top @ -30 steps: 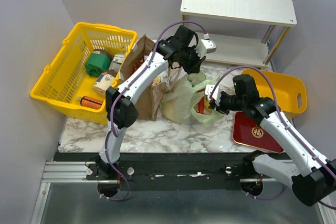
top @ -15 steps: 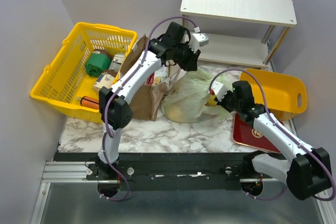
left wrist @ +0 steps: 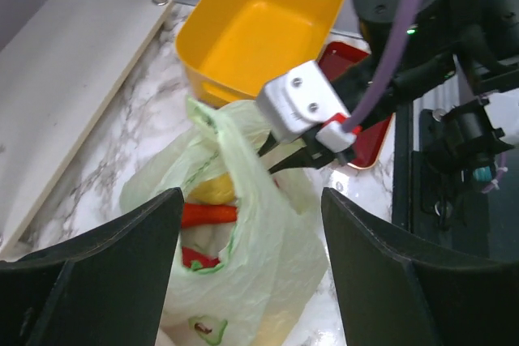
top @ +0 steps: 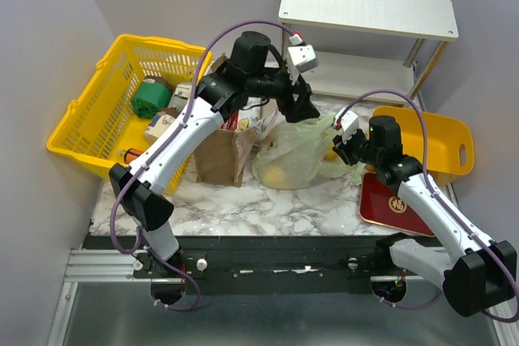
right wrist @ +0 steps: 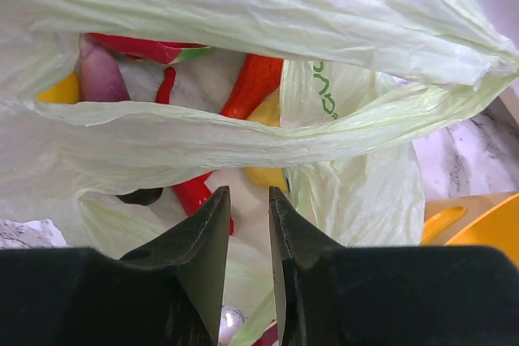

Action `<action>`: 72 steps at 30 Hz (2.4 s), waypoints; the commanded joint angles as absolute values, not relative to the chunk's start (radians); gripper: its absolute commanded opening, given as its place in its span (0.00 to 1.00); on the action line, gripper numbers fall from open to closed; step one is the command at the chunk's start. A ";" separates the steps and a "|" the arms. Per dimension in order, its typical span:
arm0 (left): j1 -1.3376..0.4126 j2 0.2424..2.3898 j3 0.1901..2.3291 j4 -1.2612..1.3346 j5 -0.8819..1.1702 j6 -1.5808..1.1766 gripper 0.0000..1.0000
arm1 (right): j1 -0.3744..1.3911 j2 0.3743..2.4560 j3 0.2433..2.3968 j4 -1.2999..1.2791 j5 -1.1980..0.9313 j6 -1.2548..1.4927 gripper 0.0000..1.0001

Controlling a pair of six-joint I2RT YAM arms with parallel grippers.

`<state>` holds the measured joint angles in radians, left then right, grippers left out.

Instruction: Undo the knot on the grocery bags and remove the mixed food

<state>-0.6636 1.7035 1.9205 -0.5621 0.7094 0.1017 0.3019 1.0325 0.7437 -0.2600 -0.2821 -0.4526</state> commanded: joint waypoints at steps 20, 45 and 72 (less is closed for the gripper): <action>-0.721 1.792 1.813 -0.818 0.761 0.360 0.00 | 0.268 1.091 0.775 -0.301 -0.383 -0.351 0.34; -0.681 1.542 1.439 -1.183 0.575 0.907 0.00 | 0.382 1.091 0.603 -0.193 -0.356 -0.501 0.34; -0.678 1.644 1.631 -0.835 0.680 0.545 0.13 | 0.380 1.471 0.914 -0.187 -0.121 -0.597 0.45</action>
<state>-0.6701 1.6157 1.5898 -0.8551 0.6357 0.5709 0.3790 1.4506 0.9154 -0.2062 -0.1860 -0.5812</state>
